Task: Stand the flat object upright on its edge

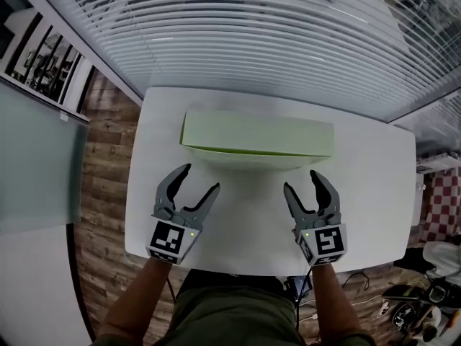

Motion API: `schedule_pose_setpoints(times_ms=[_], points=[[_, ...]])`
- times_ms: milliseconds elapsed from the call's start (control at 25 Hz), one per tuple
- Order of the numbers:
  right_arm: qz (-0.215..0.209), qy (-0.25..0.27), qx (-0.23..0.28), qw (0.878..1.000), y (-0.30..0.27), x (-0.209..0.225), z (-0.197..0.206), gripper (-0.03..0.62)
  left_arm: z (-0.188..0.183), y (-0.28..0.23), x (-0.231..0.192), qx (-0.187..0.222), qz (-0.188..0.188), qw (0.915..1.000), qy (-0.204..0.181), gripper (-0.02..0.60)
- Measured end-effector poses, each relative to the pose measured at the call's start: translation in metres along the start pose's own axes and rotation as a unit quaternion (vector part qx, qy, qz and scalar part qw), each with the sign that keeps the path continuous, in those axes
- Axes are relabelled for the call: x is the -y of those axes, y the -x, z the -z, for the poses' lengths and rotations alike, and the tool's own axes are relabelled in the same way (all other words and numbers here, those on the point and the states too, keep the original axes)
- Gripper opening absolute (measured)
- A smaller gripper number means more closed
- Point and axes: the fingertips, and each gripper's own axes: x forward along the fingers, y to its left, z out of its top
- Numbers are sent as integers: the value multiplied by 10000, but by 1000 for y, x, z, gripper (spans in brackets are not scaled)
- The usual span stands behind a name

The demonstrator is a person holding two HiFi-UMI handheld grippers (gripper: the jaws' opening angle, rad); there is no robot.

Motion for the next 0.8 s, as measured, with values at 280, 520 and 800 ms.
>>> schedule_pose_setpoints(times_ms=[280, 520, 800], points=[[-272, -2, 224, 9994, 15, -16, -16, 275, -2, 21, 1, 19, -68, 10000, 24, 258], [-456, 108, 355, 9983, 20, -35, -34, 212, -16, 35, -2, 186, 1, 9998, -60, 196], [-641, 162, 491, 9966, 21, -64, -54, 114, -21, 54, -4, 326, 144, 9993, -101, 124]])
